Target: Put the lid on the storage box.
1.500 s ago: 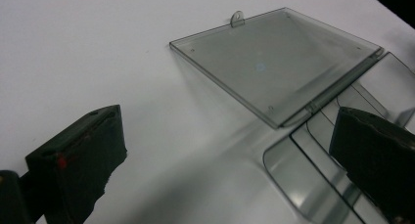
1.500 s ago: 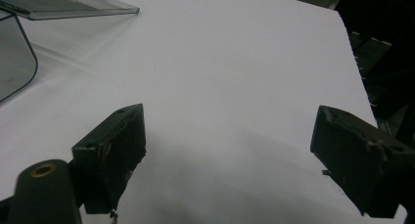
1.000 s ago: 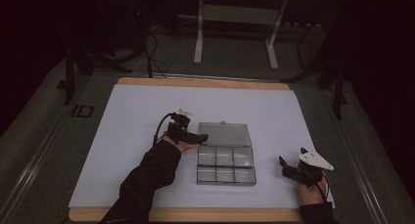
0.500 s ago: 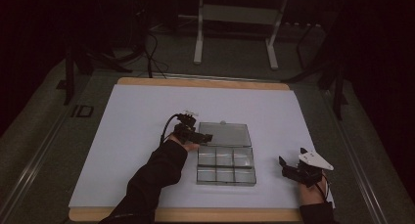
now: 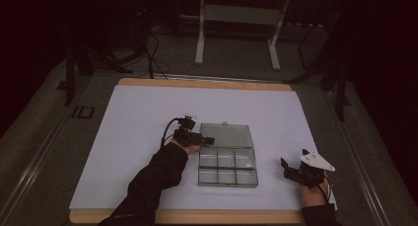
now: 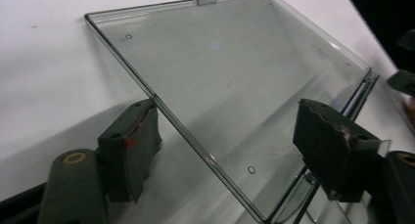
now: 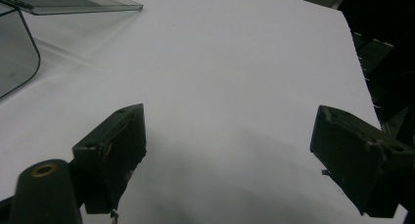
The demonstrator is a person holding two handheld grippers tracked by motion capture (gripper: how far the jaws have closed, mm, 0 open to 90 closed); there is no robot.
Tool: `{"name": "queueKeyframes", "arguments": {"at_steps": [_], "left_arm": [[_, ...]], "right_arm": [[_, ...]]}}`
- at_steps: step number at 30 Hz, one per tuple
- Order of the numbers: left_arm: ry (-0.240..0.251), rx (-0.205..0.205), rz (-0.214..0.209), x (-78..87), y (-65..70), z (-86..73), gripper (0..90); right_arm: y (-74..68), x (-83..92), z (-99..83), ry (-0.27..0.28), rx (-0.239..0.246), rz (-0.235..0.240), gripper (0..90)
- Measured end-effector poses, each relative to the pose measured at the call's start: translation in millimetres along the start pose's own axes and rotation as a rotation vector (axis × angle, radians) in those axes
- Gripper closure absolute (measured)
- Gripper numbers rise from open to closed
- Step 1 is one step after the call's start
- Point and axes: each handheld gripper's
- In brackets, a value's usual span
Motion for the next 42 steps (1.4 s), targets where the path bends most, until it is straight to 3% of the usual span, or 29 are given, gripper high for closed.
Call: {"name": "queueKeyframes", "arguments": {"at_steps": [4,11,17,20,24,27,30,31,36,40,42], "left_arm": [[0.024,0.005,-0.048,1.6,-1.6,-1.8,36.8],[0.074,-0.033,-0.055,8.7,1.4,-1.8,49.9],[0.119,-0.056,-0.072,15.6,-0.5,-3.0,60.6],[0.138,-0.077,-0.073,19.4,0.3,-3.0,64.7],[0.158,-0.108,-0.053,22.7,3.9,-4.5,66.7],[0.180,-0.119,-0.069,25.5,3.0,-6.0,69.6],[0.190,-0.129,-0.079,27.6,2.8,-6.8,72.9],[0.202,-0.157,-0.086,30.2,3.0,-7.6,74.4],[0.228,-0.211,-0.101,33.5,2.7,-10.9,77.6],[0.243,-0.223,-0.104,33.5,2.4,-12.4,78.0],[0.249,-0.238,-0.101,33.8,2.6,-13.1,78.0]], "right_arm": [[0.0,-0.3,0.2,-0.005,-0.005,-0.001,13.2],[2.5,-2.1,1.6,-0.025,-0.023,0.012,13.2],[5.3,-7.4,5.9,-0.087,-0.045,0.056,13.2],[4.1,-8.1,11.4,-0.090,-0.053,0.081,13.2],[-0.7,-6.5,25.7,-0.047,-0.017,0.143,13.1],[-5.0,-6.8,38.9,-0.030,0.012,0.152,13.1],[-7.0,-8.0,53.7,-0.012,-0.017,0.181,13.1],[-8.1,-9.3,60.3,-0.004,-0.029,0.197,13.1],[-14.8,-13.7,80.9,0.044,-0.022,0.228,12.8],[-24.5,-22.5,96.3,0.022,0.004,0.232,13.3],[-29.1,-27.8,101.5,0.027,0.008,0.270,13.0]]}}
Point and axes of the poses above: each handheld gripper's, and its own axes: x roughly backward along the jaws, z roughly out of its top, y roughly to its right, and after that the axes turned 6 degrees about z, right-handed
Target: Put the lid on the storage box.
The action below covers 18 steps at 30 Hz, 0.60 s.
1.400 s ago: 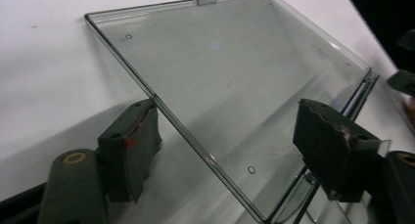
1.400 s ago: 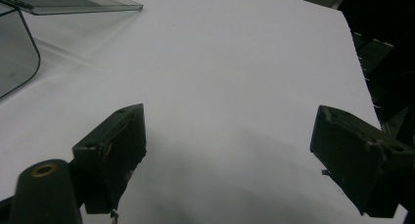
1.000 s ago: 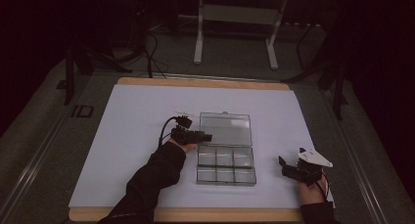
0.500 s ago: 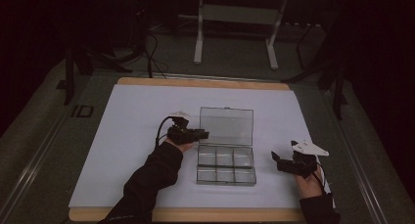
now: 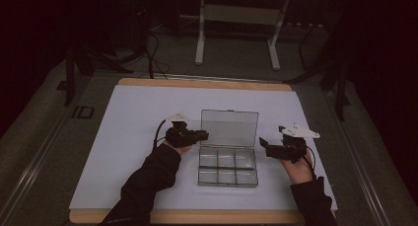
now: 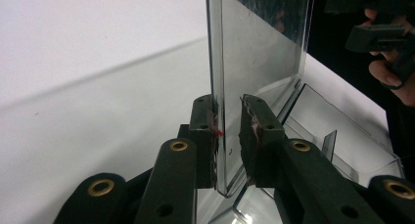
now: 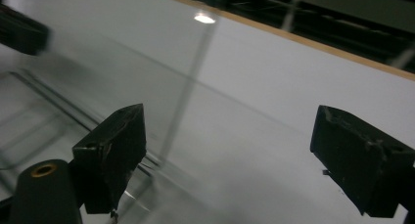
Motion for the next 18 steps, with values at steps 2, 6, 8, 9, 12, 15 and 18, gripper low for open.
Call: {"name": "queueKeyframes", "arguments": {"at_steps": [2,6,8,9,12,15,18], "left_arm": [[0.005,-0.014,0.002,0.4,0.7,-0.4,78.0],[0.015,-0.037,0.004,1.0,1.3,-1.2,78.0],[0.016,-0.039,0.003,1.0,1.0,-1.6,78.1],[0.017,-0.038,0.002,1.0,0.9,-1.7,78.0],[0.021,-0.044,0.003,1.2,1.3,-2.1,78.0],[0.024,-0.050,0.003,1.3,1.3,-2.2,77.9],[0.022,-0.053,0.007,1.7,2.0,-1.8,77.7]], "right_arm": [[-3.1,-7.4,3.7,-0.006,-0.005,0.005,13.7],[-6.2,-19.2,6.4,-0.017,-0.006,0.061,24.1],[-6.7,-23.5,6.4,-0.024,-0.007,0.081,31.9],[-6.8,-25.4,6.3,-0.027,-0.014,0.085,36.3],[-5.3,-29.6,5.6,-0.038,-0.026,0.115,47.9],[-4.2,-33.2,5.1,-0.045,-0.038,0.139,57.7],[-5.1,-34.2,6.4,-0.043,-0.037,0.155,66.6]]}}
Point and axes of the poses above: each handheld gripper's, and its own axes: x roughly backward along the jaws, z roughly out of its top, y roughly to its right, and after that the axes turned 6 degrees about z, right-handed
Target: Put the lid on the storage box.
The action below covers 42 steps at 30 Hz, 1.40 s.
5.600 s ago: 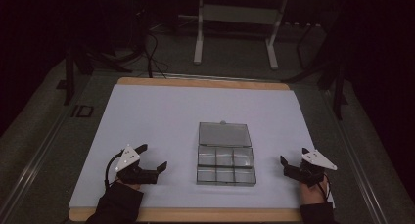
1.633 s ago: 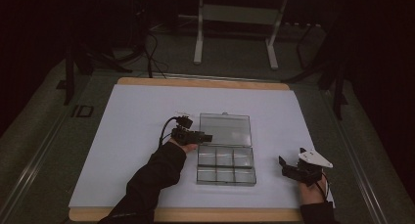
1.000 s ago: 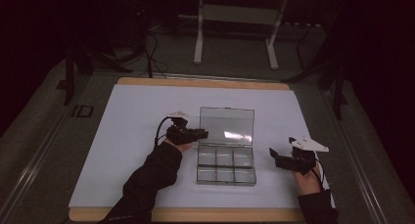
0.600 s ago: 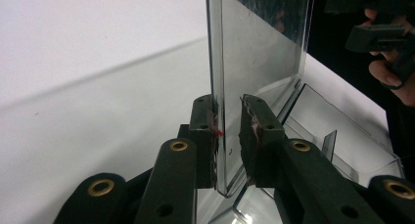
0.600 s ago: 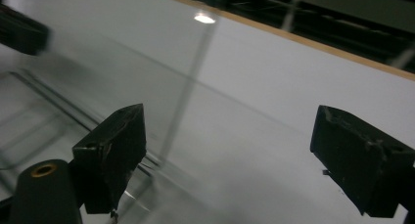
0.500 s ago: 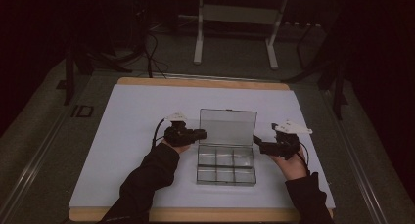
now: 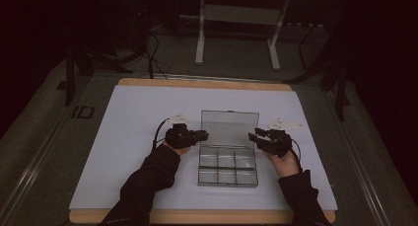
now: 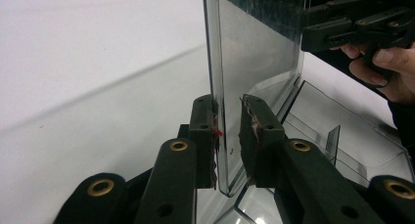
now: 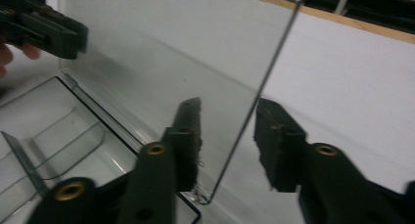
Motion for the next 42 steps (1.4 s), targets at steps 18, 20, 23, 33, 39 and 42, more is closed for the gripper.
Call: {"name": "queueKeyframes", "arguments": {"at_steps": [18,20,23,33,39,42], "left_arm": [[0.011,-0.082,0.038,24.3,13.8,7.9,78.2],[0.013,-0.086,0.036,27.4,15.3,8.1,79.2],[0.011,-0.102,0.041,30.6,18.3,7.7,79.5],[-0.009,-0.139,0.039,39.1,24.8,0.7,82.1],[-0.025,-0.165,0.036,42.1,28.9,-2.0,81.8],[-0.030,-0.168,0.034,43.7,31.0,-4.5,81.9]], "right_arm": [[-1.2,16.6,-4.1,0.028,0.044,0.063,77.8],[-2.4,19.2,-5.2,0.029,0.049,0.075,78.3],[-4.3,23.3,-7.2,0.027,0.068,0.085,79.2],[-8.3,34.6,-17.2,0.023,0.088,0.101,83.1],[-9.5,37.7,-23.0,0.020,0.093,0.117,84.4],[-10.5,39.2,-25.4,0.018,0.106,0.123,84.3]]}}
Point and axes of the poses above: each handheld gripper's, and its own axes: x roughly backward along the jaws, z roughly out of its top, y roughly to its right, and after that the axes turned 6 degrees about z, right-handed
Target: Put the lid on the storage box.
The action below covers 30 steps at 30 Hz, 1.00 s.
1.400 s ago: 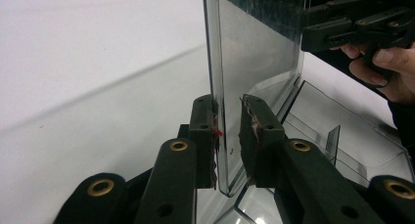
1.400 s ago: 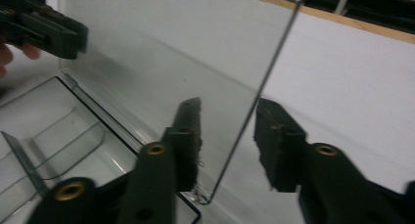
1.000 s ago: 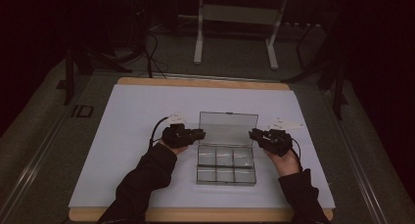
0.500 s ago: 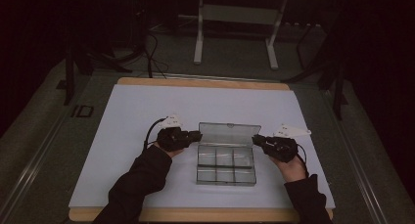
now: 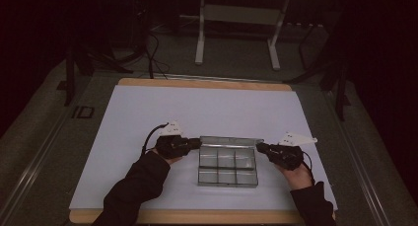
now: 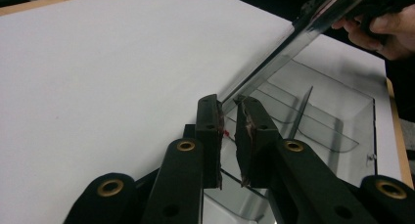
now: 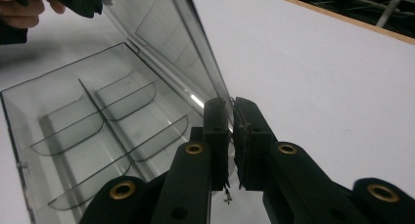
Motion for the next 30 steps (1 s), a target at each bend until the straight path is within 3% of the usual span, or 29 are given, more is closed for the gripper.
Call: {"name": "queueKeyframes", "arguments": {"at_steps": [17,30], "left_arm": [[-0.031,-0.035,-0.009,4.6,9.5,-10.8,82.2],[-0.074,-0.038,-0.019,2.6,11.3,-21.6,82.3]], "right_arm": [[-3.6,3.0,-14.9,-0.004,0.047,0.048,82.2],[-5.3,1.6,-28.9,-0.036,0.017,0.084,81.8]]}}
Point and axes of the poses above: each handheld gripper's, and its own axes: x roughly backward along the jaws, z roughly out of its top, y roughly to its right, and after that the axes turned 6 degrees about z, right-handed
